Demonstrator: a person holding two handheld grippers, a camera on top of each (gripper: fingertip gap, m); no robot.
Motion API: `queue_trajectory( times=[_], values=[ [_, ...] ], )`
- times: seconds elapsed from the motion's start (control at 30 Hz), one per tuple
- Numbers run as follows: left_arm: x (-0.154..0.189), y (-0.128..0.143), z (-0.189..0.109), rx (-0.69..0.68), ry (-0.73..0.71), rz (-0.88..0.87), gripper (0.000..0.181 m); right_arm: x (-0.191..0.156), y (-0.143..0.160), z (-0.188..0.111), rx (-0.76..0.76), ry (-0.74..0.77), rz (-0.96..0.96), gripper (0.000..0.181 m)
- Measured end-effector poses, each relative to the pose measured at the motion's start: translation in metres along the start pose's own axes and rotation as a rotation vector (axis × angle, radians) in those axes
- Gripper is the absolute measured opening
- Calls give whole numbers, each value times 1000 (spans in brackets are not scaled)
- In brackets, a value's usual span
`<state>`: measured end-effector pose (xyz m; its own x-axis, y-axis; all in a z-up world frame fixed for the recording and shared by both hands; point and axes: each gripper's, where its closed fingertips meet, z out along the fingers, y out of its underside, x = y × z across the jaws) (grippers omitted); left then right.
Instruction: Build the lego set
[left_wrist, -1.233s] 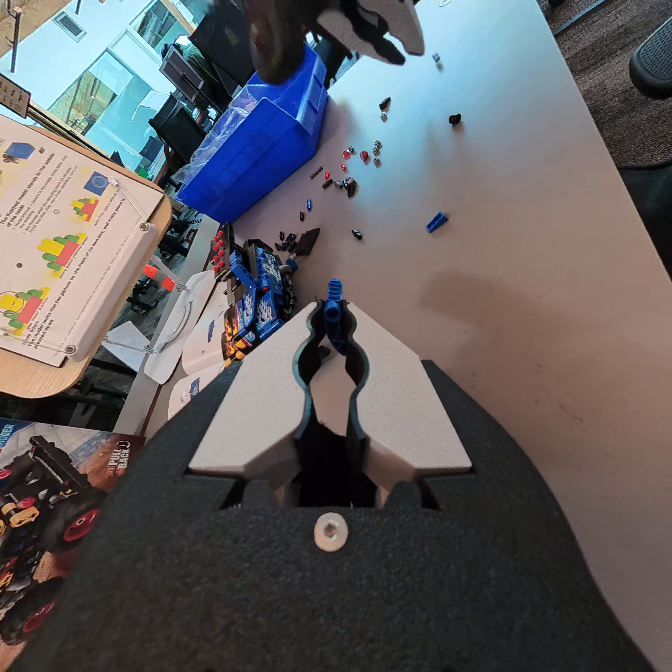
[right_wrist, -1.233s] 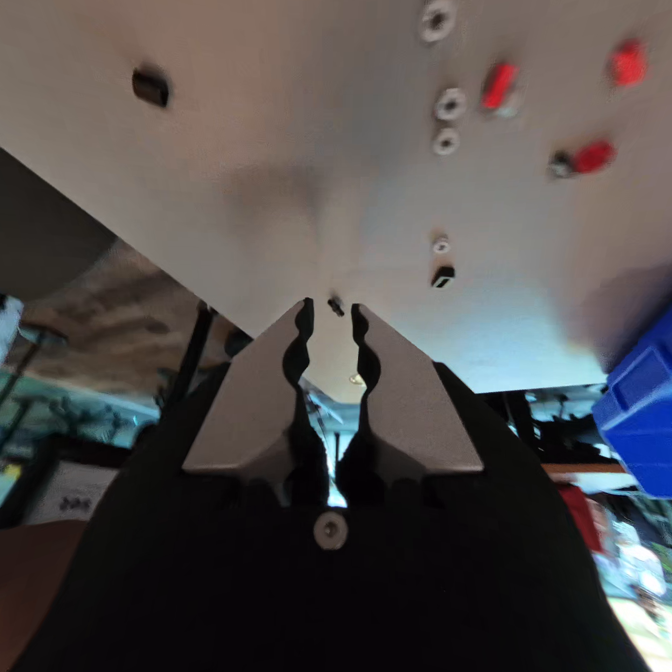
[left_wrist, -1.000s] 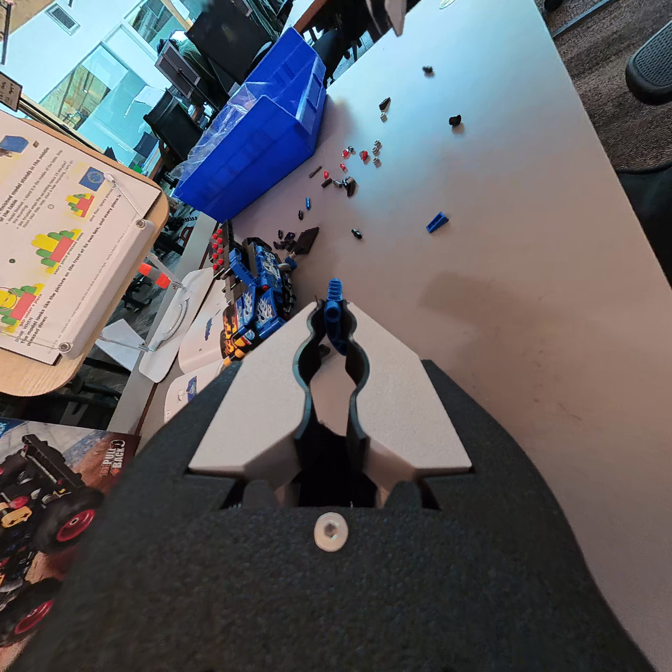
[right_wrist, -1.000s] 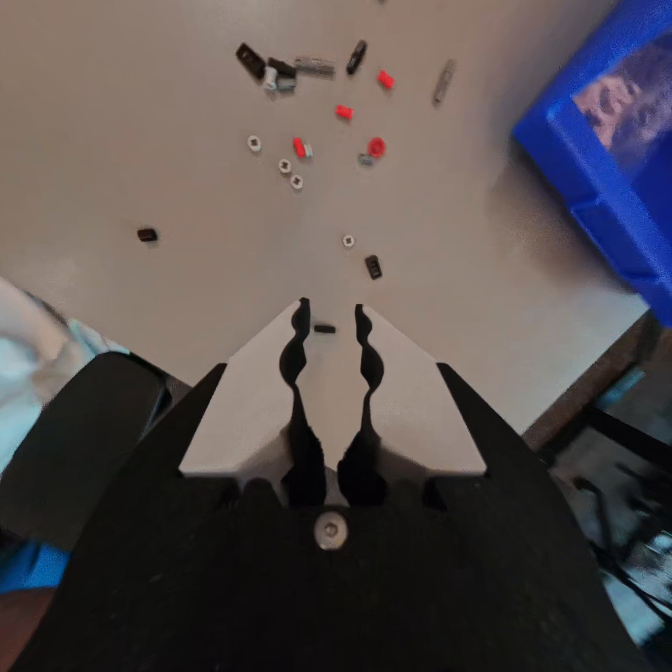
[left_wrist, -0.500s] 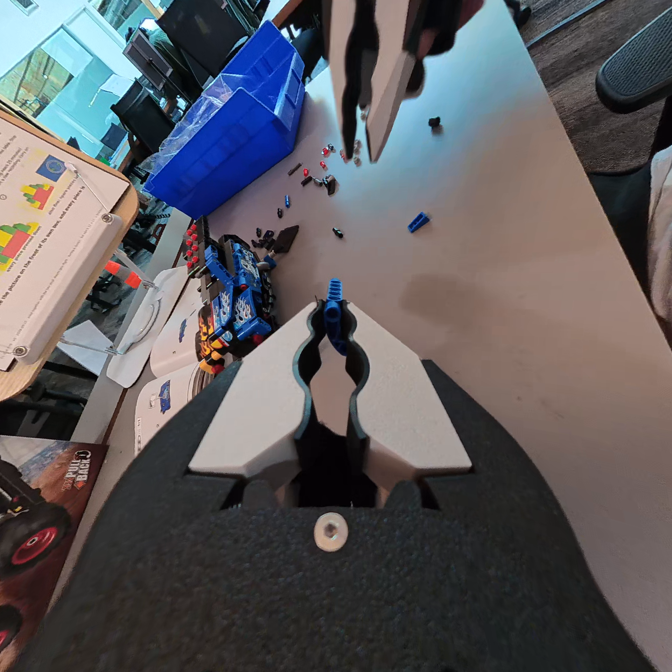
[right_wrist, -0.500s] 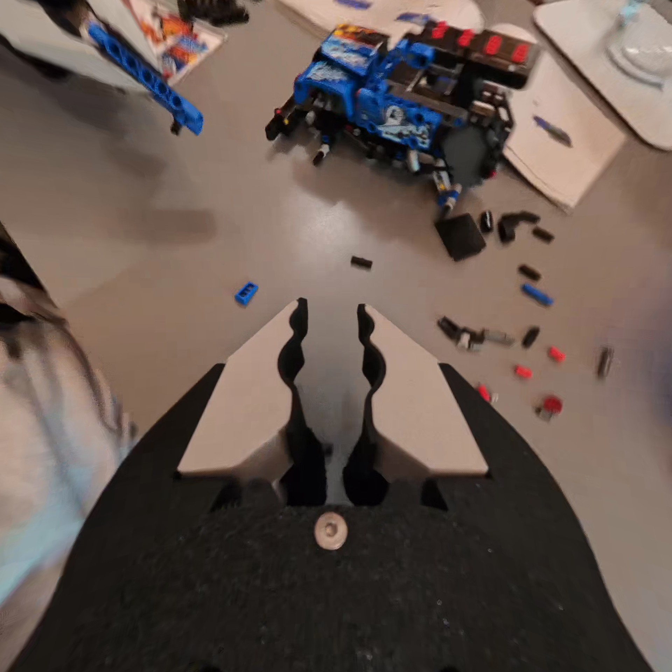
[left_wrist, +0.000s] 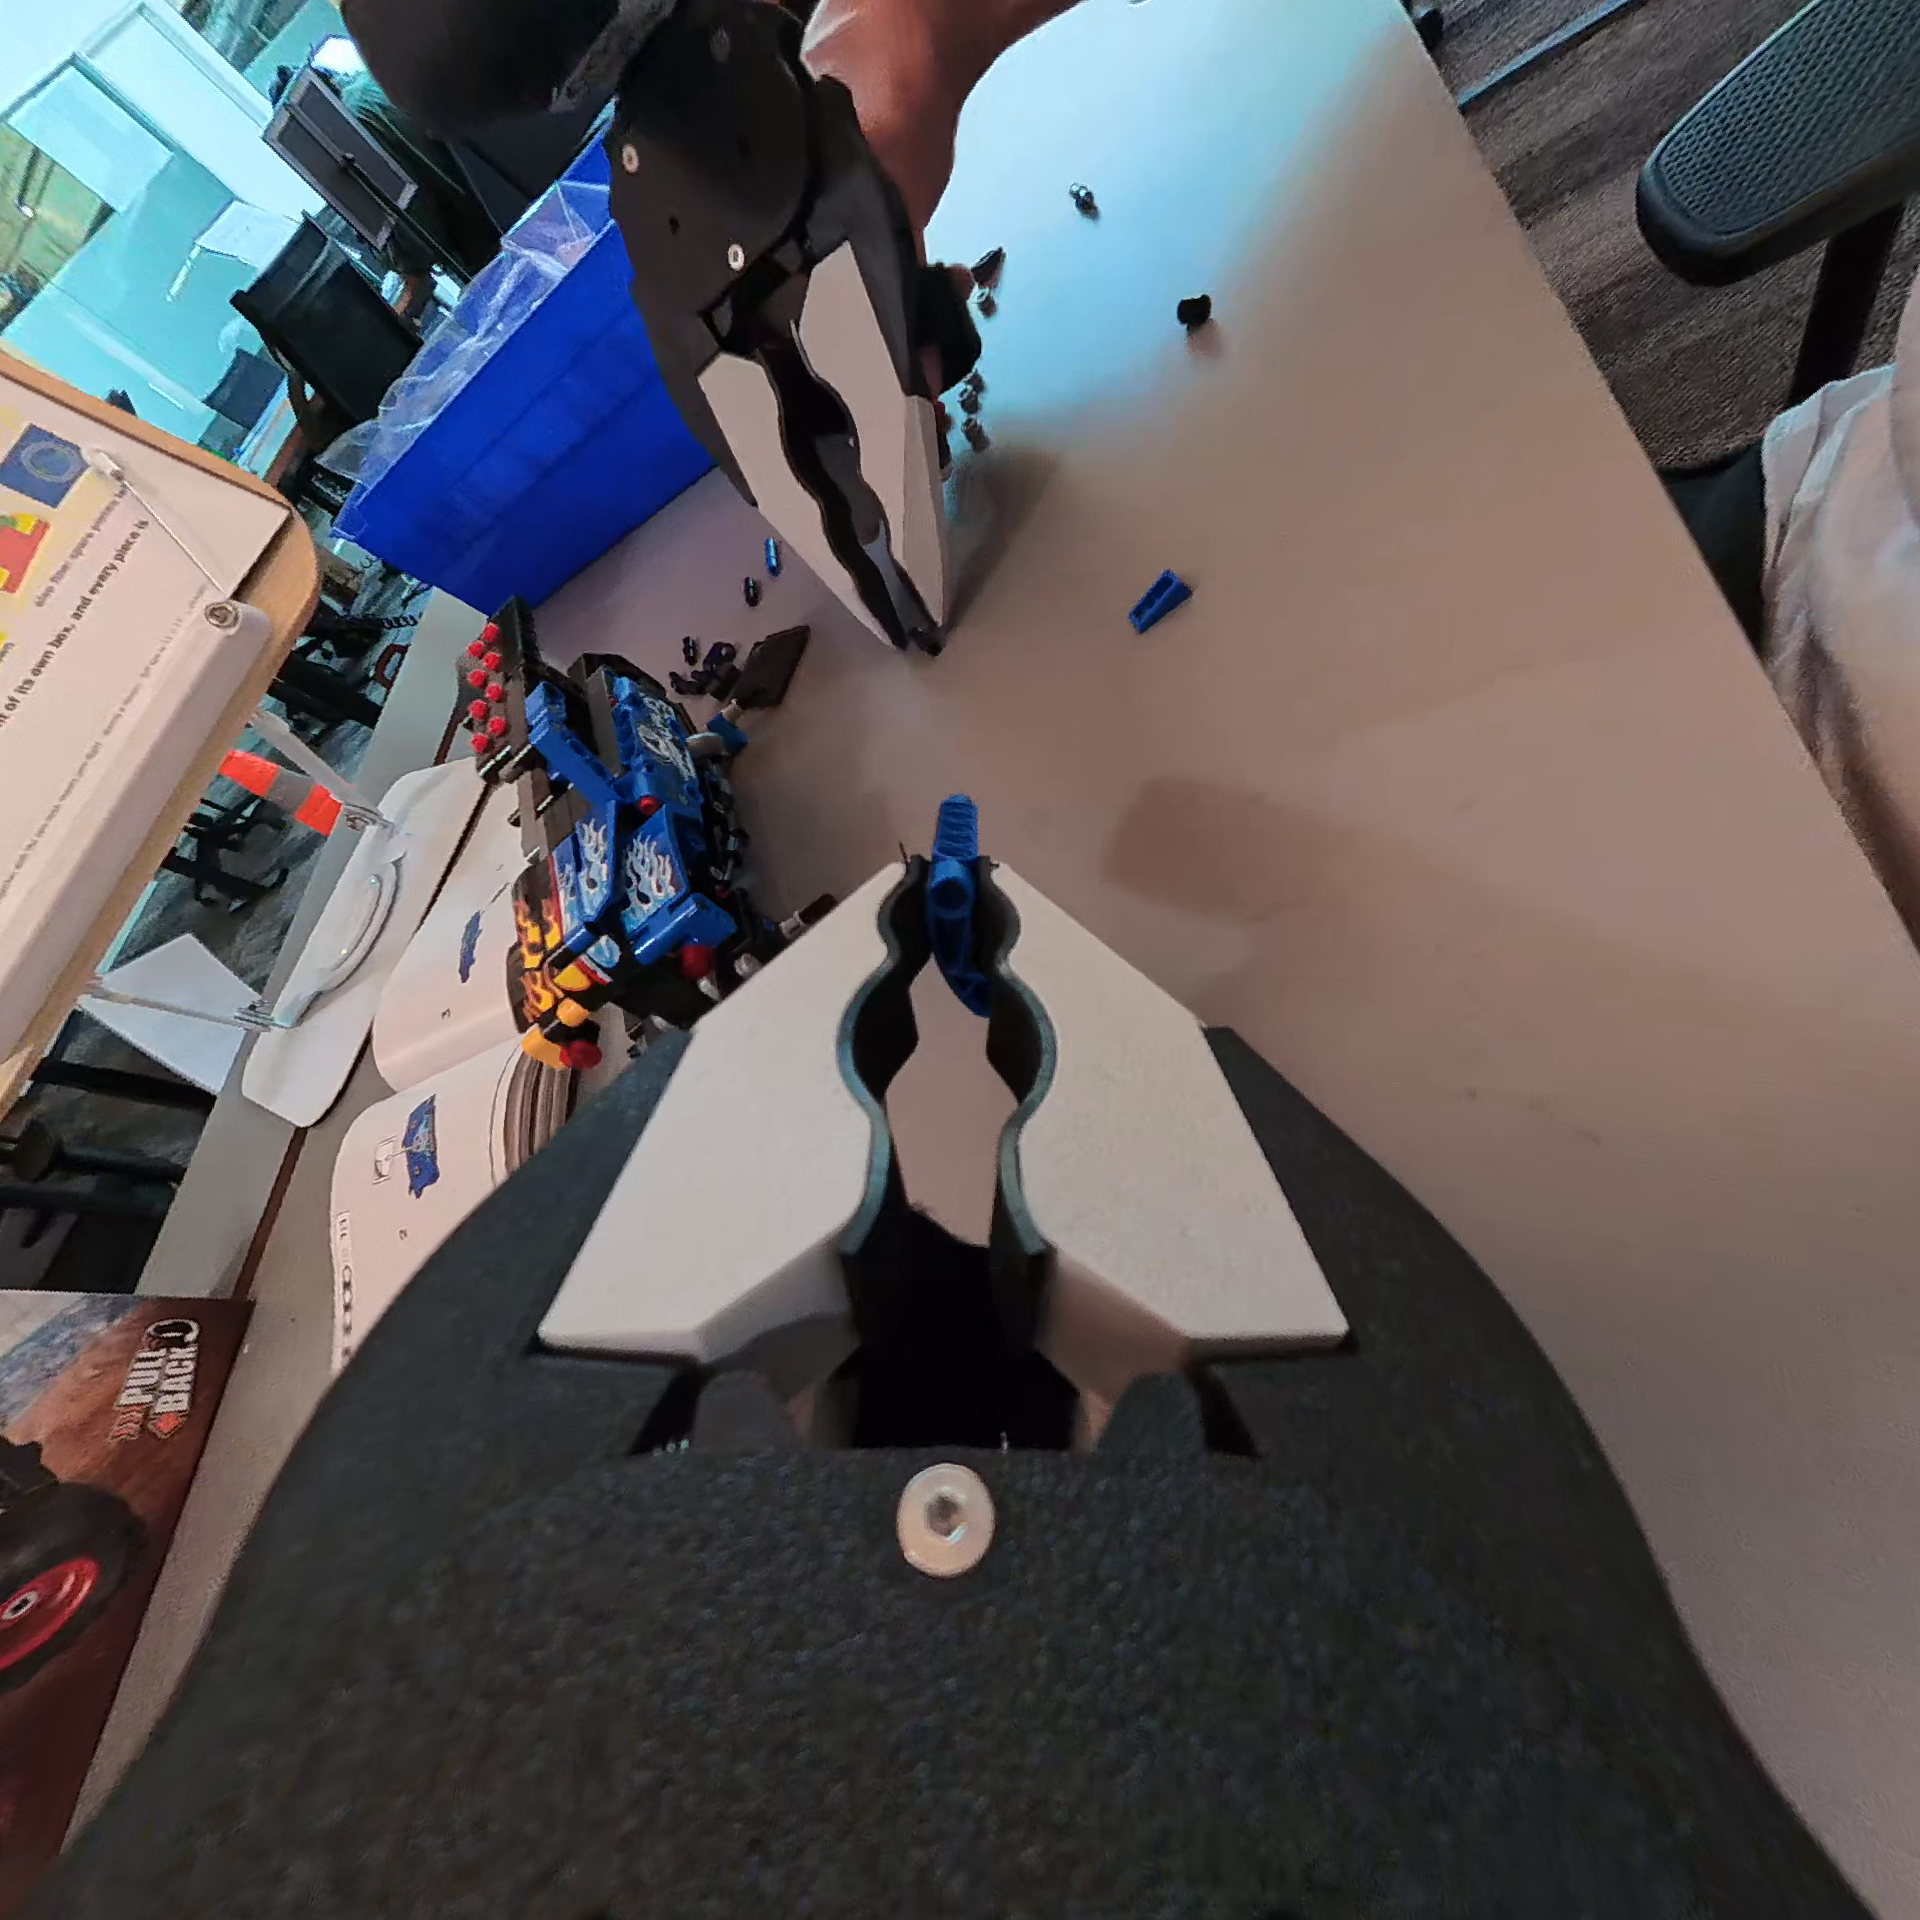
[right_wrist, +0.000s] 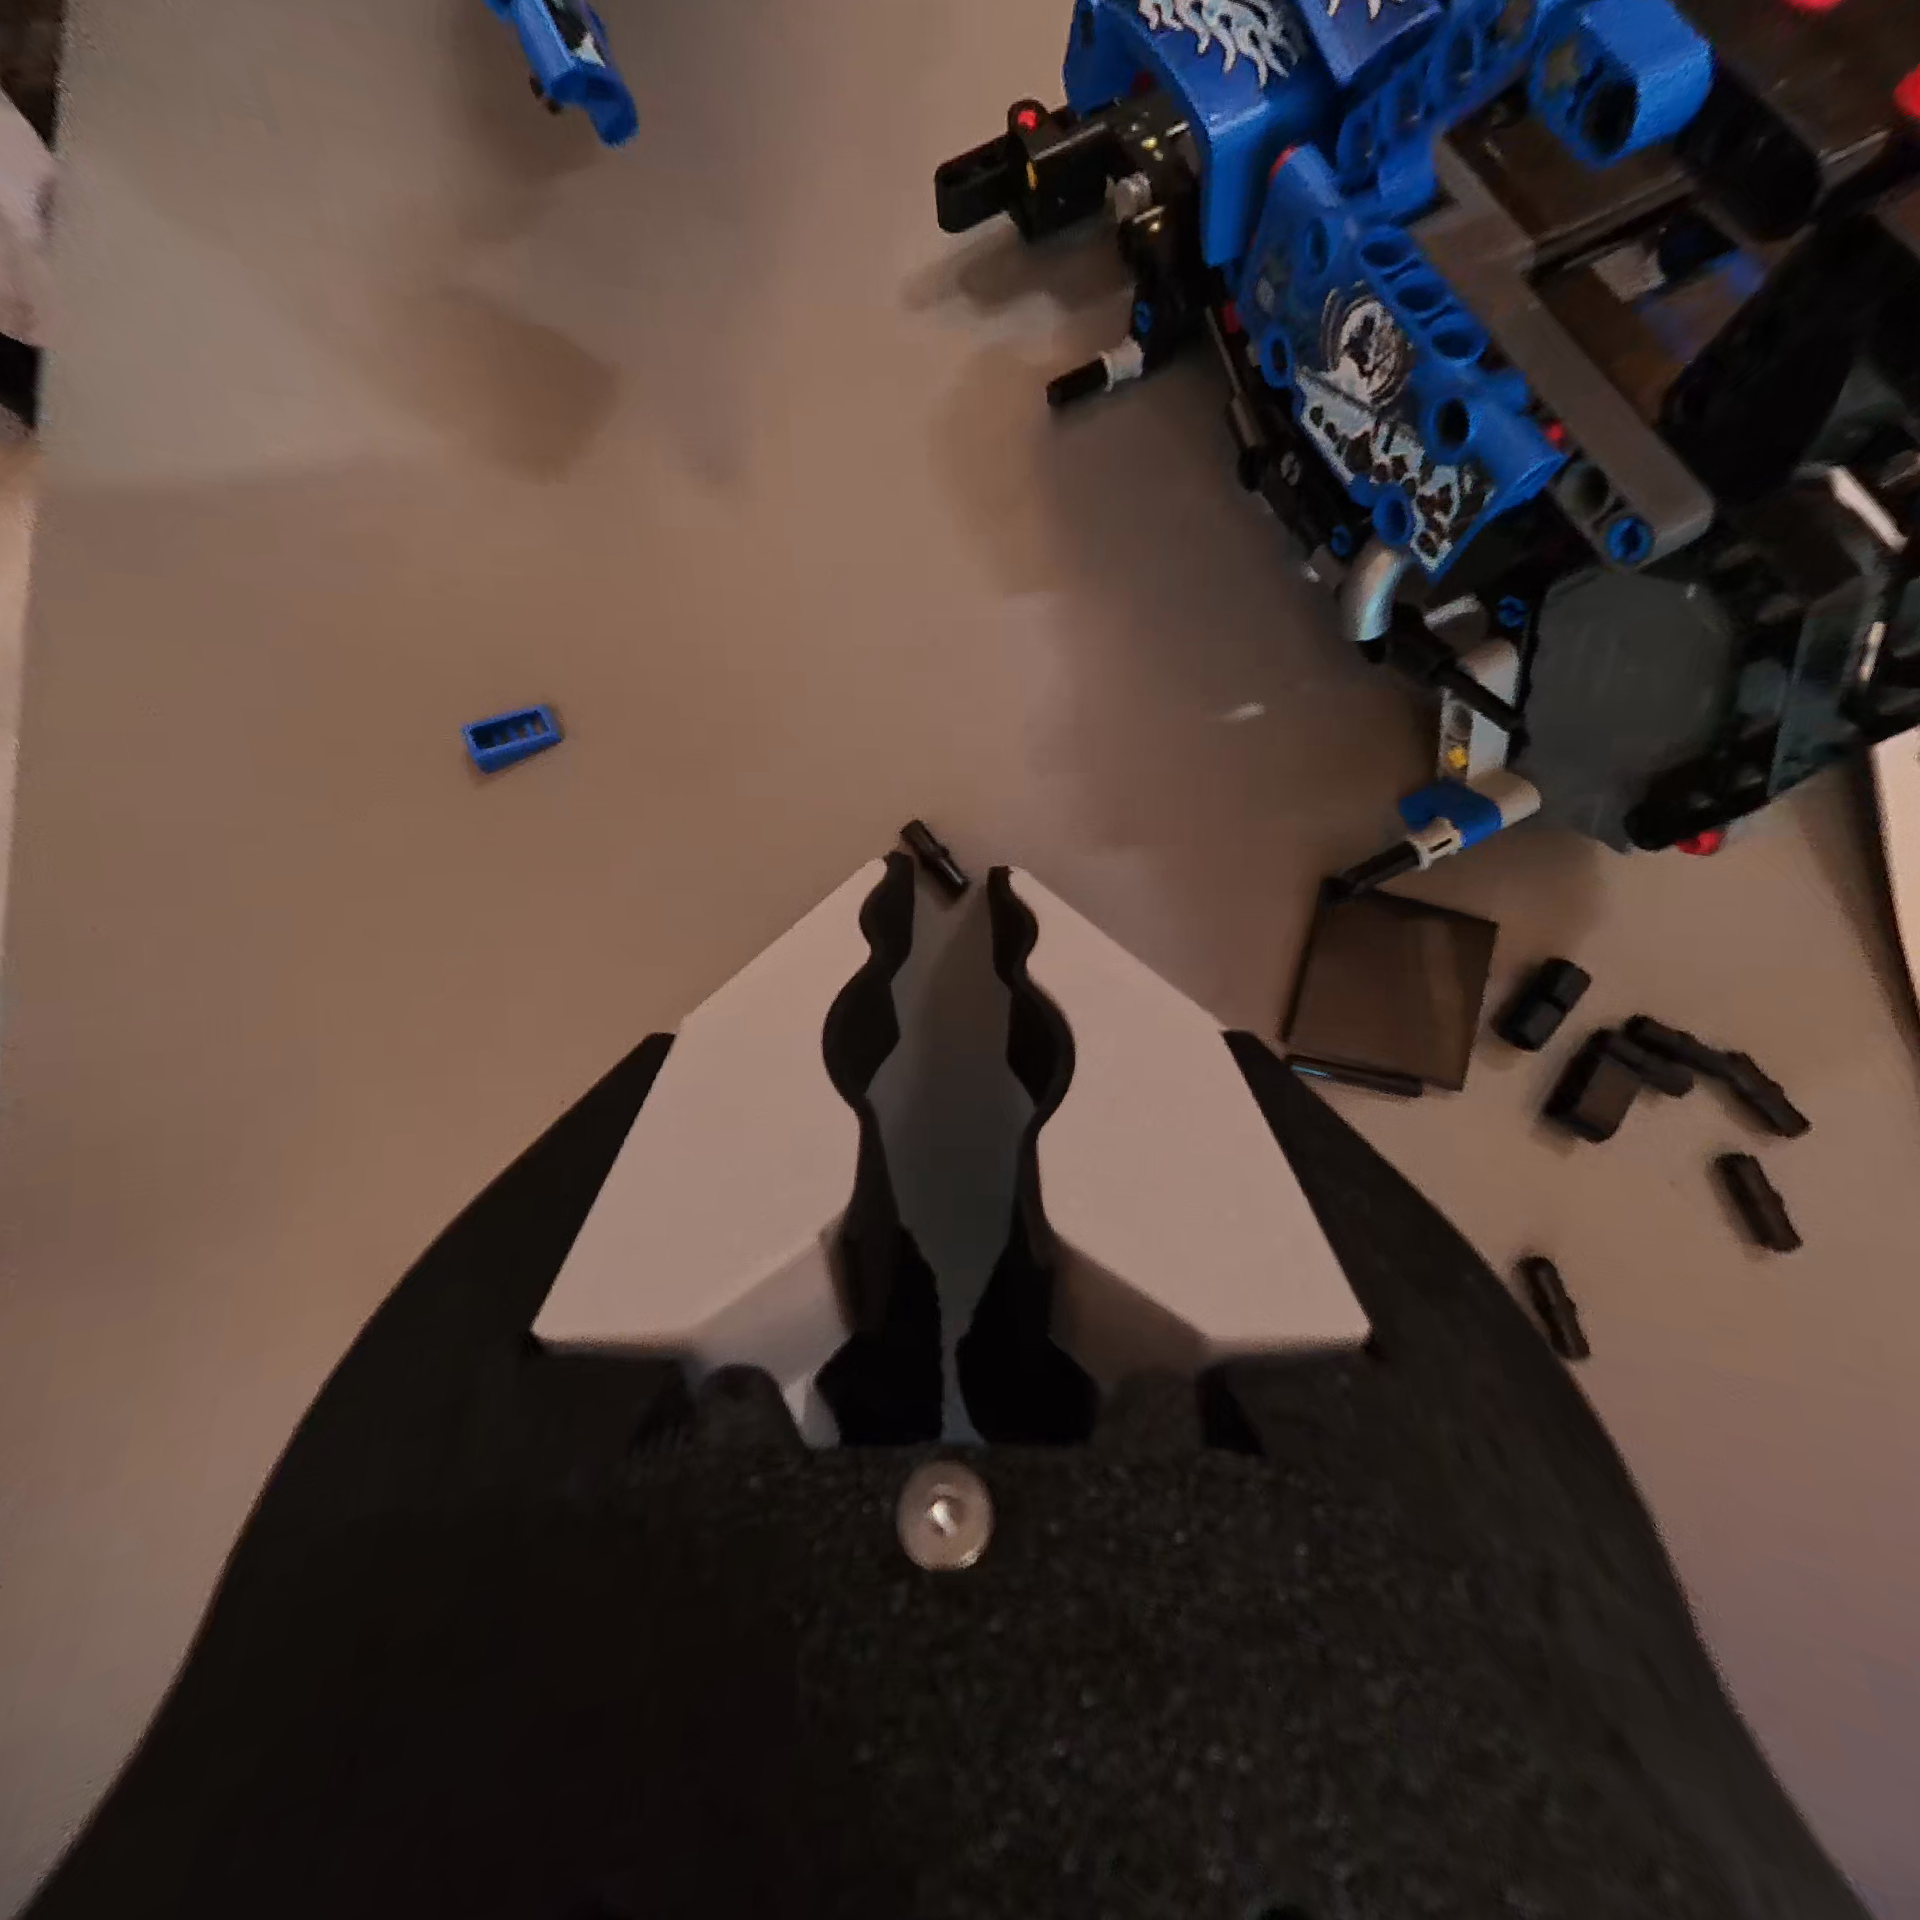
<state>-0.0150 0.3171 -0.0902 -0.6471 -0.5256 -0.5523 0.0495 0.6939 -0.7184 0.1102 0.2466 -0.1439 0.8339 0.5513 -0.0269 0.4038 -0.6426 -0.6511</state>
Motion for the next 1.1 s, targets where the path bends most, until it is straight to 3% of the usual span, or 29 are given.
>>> queue_trajectory(
  times=[0.03,0.2,0.33,0.4,0.57,0.67,0.83,1.1],
  values=[
    [0,1,0,-1,7,-10,5,-2,-1,1,3,-20,2,14],
    [1,2,1,0,16,-17,5,-6,-1,2,-3,-3,-44,3],
    [-2,0,-1,8,6,-18,5,-7,-1,-21,-147,45,-21,2],
    [-3,0,-2,4,-3,-6,5,-18,8,-51,-318,31,28,2],
    [3,-5,-3,6,-6,34,5,-73,96,-143,-999,-84,472,2],
    [5,-10,-5,8,-15,68,5,-82,141,-171,-1224,-79,594,2],
    [4,-17,-9,18,-34,90,5,-86,180,-168,-1319,-100,551,3],
    [8,-13,-6,8,-19,94,5,-87,183,-165,-1368,-108,533,3]
  ],
)
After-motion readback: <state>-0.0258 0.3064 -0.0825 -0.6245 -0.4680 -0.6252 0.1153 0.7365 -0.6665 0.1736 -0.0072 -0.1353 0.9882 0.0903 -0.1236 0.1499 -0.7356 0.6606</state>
